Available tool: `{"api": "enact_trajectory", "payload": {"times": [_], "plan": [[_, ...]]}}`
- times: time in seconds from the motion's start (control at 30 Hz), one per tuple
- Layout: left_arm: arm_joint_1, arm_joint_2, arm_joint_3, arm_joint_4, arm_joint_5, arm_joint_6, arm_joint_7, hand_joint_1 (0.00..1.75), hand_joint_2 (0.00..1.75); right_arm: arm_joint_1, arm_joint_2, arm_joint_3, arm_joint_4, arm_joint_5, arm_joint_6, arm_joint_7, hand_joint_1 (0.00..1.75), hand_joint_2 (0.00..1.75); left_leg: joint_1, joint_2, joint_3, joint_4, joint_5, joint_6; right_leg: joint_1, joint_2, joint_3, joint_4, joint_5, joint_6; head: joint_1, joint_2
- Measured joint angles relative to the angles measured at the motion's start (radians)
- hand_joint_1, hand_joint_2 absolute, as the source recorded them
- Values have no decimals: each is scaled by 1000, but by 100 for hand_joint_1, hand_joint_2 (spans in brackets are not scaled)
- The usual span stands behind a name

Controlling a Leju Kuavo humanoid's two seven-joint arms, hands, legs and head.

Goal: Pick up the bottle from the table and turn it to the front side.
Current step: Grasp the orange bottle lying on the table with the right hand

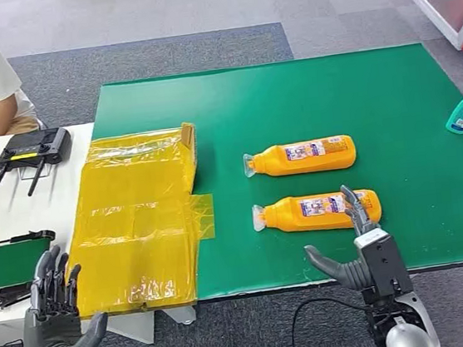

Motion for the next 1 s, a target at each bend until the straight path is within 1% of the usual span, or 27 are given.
{"api": "enact_trajectory", "payload": {"times": [0.27,0.33,0.4,0.5,0.63,0.73,0.83,0.9,1.0], "plan": [[-1,0,-2,8,-41,-13,-8,0,175,-7,-6,3,9,45,-17,12,0,175,0,0,0,0,0,0,0,0,0,0,0,0,0,0],[-1,0,-2,10,-47,-19,-10,0,175,-12,-12,8,15,83,-35,20,0,175,0,0,0,0,0,0,0,0,0,0,0,0,0,0],[-3,0,-3,13,-53,-31,-12,0,175,-20,-28,20,22,164,-70,42,0,175,0,0,0,0,0,0,0,0,0,0,0,0,0,0],[-7,1,-3,19,-55,-45,-16,0,175,-38,-73,45,40,288,-120,80,0,175,0,0,0,0,0,0,0,0,0,0,0,0,0,0],[-12,3,-3,29,-56,-49,-18,0,175,-62,-122,71,66,366,-148,115,0,175,0,0,0,0,0,0,0,0,0,0,0,0,0,0],[-21,7,-6,39,-54,-50,-18,0,175,-97,-172,105,92,520,-177,189,0,175,0,0,0,0,0,0,0,0,0,0,1,0,0,0],[-37,17,-17,54,-51,-38,-19,0,175,-166,-242,165,144,641,-177,255,0,175,0,0,0,0,1,0,0,0,0,0,1,0,0,0],[-48,29,-27,66,-45,-26,-20,0,175,-224,-290,213,191,673,-158,283,0,175,0,0,0,0,2,1,0,0,0,0,2,1,0,0],[-63,51,-46,86,-31,-12,-23,0,175,-318,-358,285,272,689,-121,309,0,175,0,0,0,0,3,2,0,0,0,0,3,2,0,0]]}}
